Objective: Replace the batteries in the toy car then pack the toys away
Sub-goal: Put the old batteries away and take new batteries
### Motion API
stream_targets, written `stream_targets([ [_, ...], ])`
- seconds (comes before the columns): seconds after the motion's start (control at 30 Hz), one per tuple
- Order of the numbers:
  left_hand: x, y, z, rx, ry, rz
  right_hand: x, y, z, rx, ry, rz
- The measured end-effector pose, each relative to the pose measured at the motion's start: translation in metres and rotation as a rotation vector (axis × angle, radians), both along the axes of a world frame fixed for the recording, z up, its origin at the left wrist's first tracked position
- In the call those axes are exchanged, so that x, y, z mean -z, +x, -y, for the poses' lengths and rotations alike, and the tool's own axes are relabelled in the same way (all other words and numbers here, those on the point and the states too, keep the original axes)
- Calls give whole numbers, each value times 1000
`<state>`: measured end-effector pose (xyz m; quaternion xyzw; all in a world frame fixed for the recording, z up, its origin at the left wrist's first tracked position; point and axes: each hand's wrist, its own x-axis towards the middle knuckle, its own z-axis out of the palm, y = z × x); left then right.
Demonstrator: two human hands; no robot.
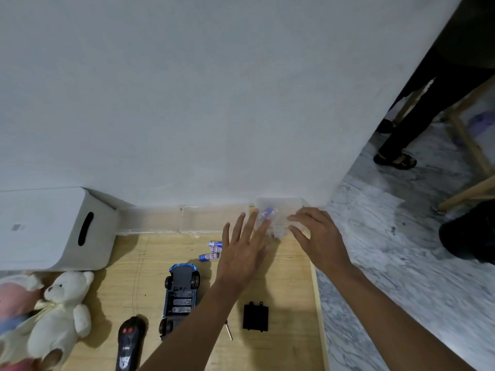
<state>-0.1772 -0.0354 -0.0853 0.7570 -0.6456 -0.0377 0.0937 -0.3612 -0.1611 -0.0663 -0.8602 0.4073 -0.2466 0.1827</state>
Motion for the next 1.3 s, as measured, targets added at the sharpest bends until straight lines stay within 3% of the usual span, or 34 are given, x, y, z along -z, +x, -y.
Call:
stream_targets([
  [0.17,4,2,0,37,18,122,4,5,-7,48,9,-162],
  [0.37,1,3,4,26,-27,128,0,16,-10,87,-91,-268],
  [0.5,-8,-1,7,5,70,76,3,19,-17,115,-144,-296],
  [0.63,-35,7,4,42,236,-193,-8,23,-20,122,-147,-426],
  [0.73,-54,30,-22,-44,86,-415,-19,36,-31,84,-138,-374],
  [0.87,-61,83,-86,-204,-68,-477,-24,71,-68,-269,-43,-318],
  [0.97,-60,116,-139,-319,55,-562,-21,107,-93,-438,77,-421],
  [1.13,-41,133,-195,-310,381,-843,-4,156,-117,-421,206,-640],
  [1.3,-31,124,-203,-235,321,-1108,18,170,-125,-299,66,-723],
])
